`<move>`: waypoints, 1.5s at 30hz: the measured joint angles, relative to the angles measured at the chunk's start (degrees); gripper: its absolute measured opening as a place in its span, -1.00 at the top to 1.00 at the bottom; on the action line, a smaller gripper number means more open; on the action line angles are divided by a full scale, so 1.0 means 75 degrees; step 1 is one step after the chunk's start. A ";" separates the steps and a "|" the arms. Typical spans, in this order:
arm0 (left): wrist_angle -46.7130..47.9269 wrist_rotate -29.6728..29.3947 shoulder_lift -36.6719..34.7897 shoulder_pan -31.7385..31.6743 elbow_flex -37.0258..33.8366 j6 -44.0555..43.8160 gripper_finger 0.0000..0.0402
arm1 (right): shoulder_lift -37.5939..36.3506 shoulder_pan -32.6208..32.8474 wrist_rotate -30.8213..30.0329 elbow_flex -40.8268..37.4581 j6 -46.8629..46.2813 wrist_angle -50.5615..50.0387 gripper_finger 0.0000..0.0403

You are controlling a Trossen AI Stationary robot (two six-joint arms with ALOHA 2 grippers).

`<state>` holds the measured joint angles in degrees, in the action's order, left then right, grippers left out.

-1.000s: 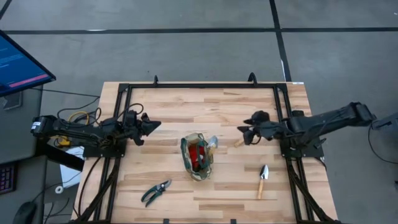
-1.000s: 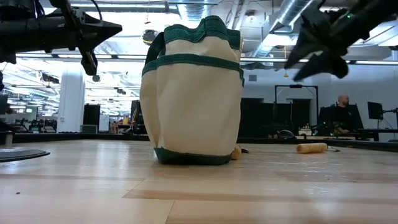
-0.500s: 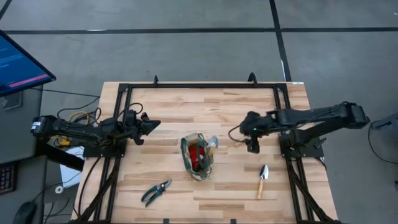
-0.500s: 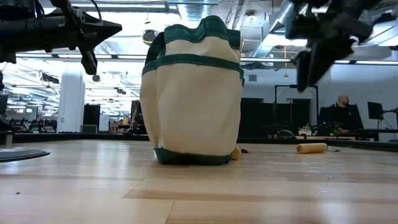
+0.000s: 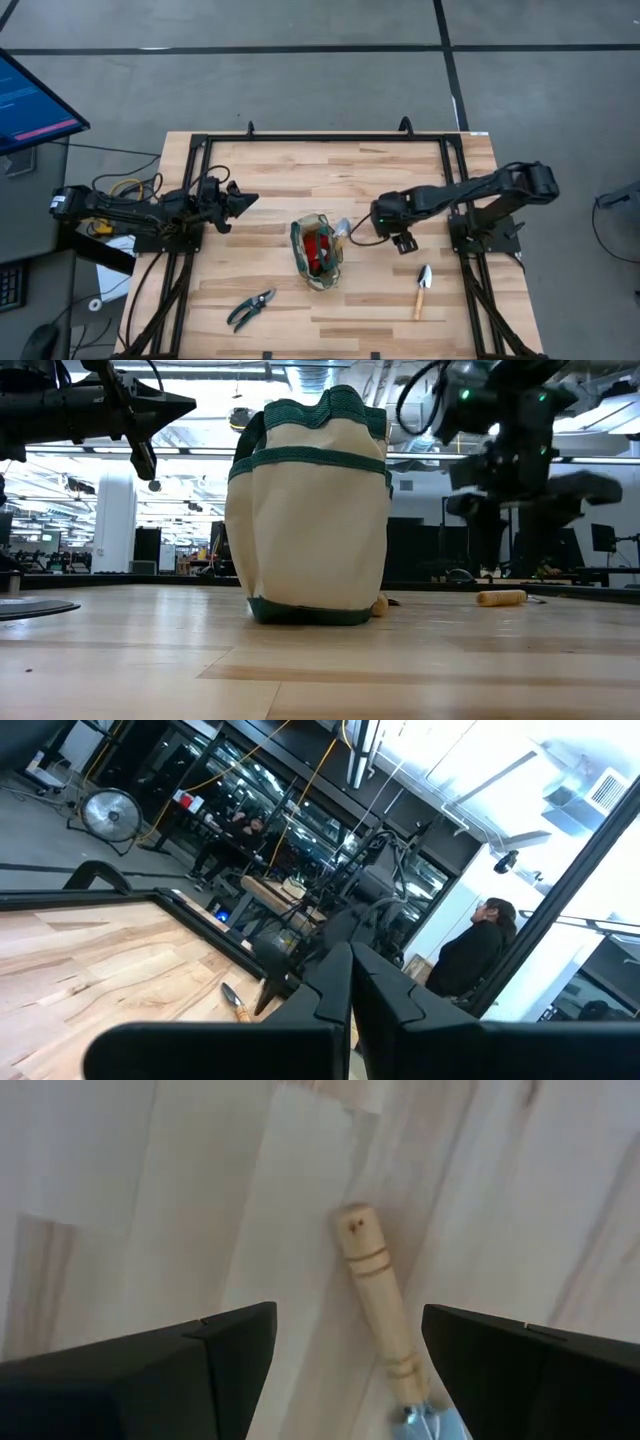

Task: Pick & Place Garden tools in Gardening bag
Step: Put the trowel into the gardening bag

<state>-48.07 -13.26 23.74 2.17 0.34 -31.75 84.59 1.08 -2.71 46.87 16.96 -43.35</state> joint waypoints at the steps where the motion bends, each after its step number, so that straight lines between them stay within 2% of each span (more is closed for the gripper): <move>1: 0.0002 0.0001 0.0001 0.0001 0.0001 0.0000 0.96 | 0.0157 -0.0054 0.0021 0.0000 0.0074 0.0078 -0.21; 7: -0.0001 0.0123 -0.0001 0.0000 0.0000 0.0000 0.96 | 0.0984 -0.0413 0.0403 0.0000 0.0400 0.0545 -0.21; 10: 0.0000 0.0164 0.0001 0.0003 0.0000 0.0000 0.96 | 0.1270 -0.0554 0.0710 0.0049 0.0395 0.0668 -0.14; 13: 0.0002 0.0161 0.0001 0.0001 0.0000 0.0000 0.96 | 0.1448 -0.0620 0.0749 0.0055 0.0359 0.0671 0.07; 18: 0.0002 0.0161 0.0001 0.0000 0.0000 0.0000 0.96 | 0.1362 -0.0632 0.0730 0.0023 0.0300 0.0762 0.61; 20: 0.0002 0.0160 0.0001 0.0001 0.0000 0.0000 0.96 | 0.1241 -0.0627 0.0731 0.0012 0.0278 0.0818 0.74; 28: 0.0002 0.0152 0.0001 0.0002 0.0000 0.0000 0.96 | 0.0489 -0.0797 0.1020 -0.0026 -0.0069 0.0898 0.73; 36: 0.0002 0.0152 0.0001 0.0002 0.0001 0.0001 0.96 | -0.1379 -0.1332 0.1194 -0.0023 -0.0685 0.1549 0.73; 41: 0.0002 0.0145 0.0001 0.0000 0.0001 0.0192 0.96 | -0.2590 -0.1861 0.1899 -0.0016 -0.1217 0.3526 0.73; 45: 0.0001 0.0115 0.0001 0.0002 0.0001 0.0191 0.96 | -0.2955 -0.2286 0.2741 0.0003 -0.1220 0.5177 0.73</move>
<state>-48.06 -12.40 23.75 2.19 0.35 -30.31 62.42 -16.06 17.85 46.89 7.81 -4.52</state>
